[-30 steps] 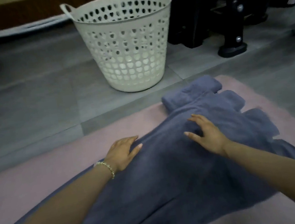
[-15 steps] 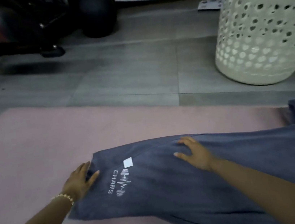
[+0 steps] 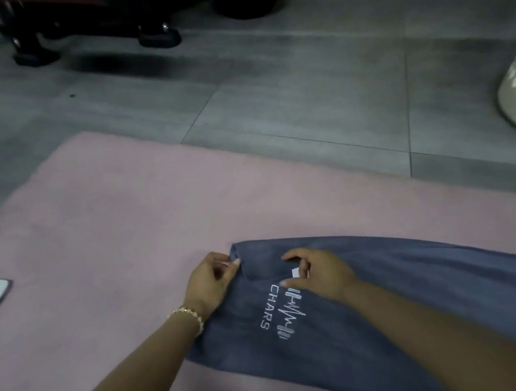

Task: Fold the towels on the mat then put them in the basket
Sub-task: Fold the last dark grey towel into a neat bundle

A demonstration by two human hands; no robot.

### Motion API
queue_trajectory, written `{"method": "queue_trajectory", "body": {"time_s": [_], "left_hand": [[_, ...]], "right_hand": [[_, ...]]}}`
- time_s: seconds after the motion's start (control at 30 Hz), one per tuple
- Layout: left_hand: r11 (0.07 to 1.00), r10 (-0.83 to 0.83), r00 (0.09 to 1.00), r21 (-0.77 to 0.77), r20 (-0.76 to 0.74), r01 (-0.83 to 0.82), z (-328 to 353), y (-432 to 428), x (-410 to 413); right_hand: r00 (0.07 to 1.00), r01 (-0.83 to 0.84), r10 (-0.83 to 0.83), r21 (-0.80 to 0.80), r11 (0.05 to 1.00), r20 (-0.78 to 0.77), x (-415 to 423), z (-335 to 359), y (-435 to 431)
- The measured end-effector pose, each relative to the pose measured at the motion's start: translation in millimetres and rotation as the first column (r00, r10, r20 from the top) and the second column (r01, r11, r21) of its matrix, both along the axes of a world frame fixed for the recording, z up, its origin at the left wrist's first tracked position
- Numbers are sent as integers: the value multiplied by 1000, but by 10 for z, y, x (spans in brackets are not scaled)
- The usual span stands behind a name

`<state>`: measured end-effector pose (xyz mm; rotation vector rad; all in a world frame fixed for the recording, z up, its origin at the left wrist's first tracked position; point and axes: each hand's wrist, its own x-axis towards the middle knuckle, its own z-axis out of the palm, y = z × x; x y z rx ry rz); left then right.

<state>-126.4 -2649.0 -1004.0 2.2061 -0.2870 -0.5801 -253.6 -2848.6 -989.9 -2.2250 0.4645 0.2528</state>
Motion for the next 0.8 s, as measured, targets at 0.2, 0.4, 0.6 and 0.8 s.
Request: {"method": "queue_trajectory", "body": {"time_s": [0.2, 0.4, 0.6, 0.8], "left_hand": [[1000, -1, 999, -8, 44, 1, -134, 72, 90], [999, 13, 999, -53, 38, -11, -171, 77, 134], [943, 125, 972, -281, -197, -178, -118, 60, 143], [976, -30, 932, -214, -360, -51, 85, 275, 33]], "right_hand": [[1000, 17, -18, -168, 986, -1, 268, -80, 112], [994, 109, -109, 193, 975, -13, 587, 95, -36], [930, 340, -365, 266, 902, 51, 1266, 368, -486], [961, 253, -268, 169, 953, 68, 771, 311, -483]]}}
